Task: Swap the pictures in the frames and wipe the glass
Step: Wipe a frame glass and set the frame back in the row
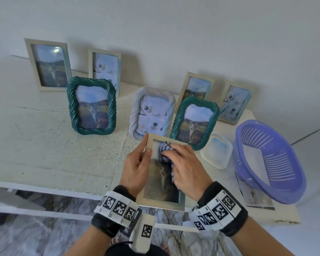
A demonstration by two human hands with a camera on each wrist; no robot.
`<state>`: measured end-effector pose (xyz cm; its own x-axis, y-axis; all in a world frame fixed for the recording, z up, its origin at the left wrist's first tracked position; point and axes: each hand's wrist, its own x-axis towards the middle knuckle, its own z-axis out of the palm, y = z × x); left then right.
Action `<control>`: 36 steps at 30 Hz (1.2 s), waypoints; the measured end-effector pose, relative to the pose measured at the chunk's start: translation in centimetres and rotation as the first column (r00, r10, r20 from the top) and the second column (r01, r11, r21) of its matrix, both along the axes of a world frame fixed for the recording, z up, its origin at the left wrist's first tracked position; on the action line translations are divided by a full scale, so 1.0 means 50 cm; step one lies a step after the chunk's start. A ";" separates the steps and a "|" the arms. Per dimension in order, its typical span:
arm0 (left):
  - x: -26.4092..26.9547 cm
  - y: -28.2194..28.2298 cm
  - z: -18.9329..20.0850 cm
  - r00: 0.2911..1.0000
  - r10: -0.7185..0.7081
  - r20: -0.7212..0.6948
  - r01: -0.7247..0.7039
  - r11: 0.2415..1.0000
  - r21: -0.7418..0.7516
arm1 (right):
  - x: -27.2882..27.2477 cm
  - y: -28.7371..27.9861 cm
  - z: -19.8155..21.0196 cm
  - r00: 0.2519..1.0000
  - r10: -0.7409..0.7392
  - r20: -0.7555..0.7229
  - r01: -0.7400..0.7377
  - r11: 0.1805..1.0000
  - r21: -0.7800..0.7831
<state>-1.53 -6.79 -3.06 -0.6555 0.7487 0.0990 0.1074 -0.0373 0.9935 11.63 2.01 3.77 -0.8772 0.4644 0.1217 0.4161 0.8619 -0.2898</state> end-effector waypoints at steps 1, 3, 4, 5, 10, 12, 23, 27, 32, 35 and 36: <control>-0.002 0.002 0.000 1.000 -0.004 0.002 0.004 1.000 0.002 | 0.001 -0.007 0.001 1.000 0.018 -0.021 -0.018 1.000 -0.010; -0.006 0.004 0.003 0.999 -0.035 0.012 0.035 0.999 0.010 | 0.004 -0.024 0.003 0.997 0.077 -0.025 -0.077 0.997 -0.031; -0.008 0.005 0.004 0.999 -0.043 0.020 0.042 0.999 0.004 | 0.006 -0.035 0.001 0.993 0.115 -0.009 -0.115 0.992 -0.047; -0.010 0.005 0.004 0.999 -0.037 0.033 0.038 0.999 -0.006 | 0.008 -0.045 -0.001 0.989 0.149 0.012 -0.148 0.987 -0.069; -0.019 0.008 -0.004 0.997 -0.012 0.080 0.015 0.999 -0.041 | 0.032 -0.086 -0.020 0.971 0.230 0.061 -0.223 0.969 -0.105; -0.023 0.009 -0.014 0.994 -0.001 0.112 0.007 0.998 -0.056 | 0.043 -0.098 -0.022 0.965 0.252 0.074 -0.243 0.963 -0.117; -0.018 0.011 -0.026 0.986 0.017 0.163 -0.008 0.999 -0.052 | 0.112 -0.055 -0.014 0.985 0.167 0.040 -0.149 0.946 -0.289; -0.024 0.008 -0.026 0.981 0.025 0.193 -0.019 0.999 -0.031 | 0.149 -0.013 0.019 0.987 -0.035 -0.155 -0.034 0.904 -0.425; -0.042 0.008 -0.017 0.983 0.074 0.169 -0.070 0.997 -0.029 | 0.188 0.074 0.019 0.945 -0.294 -0.144 0.268 0.947 -0.174; -0.038 0.010 0.003 0.984 0.069 0.165 -0.069 0.998 -0.005 | 0.175 0.124 0.009 0.893 -0.447 -0.058 0.444 0.894 -0.056; -0.035 0.009 0.010 0.985 0.066 0.158 -0.065 0.998 -0.009 | 0.166 0.140 0.002 0.870 -0.493 -0.025 0.492 0.870 -0.033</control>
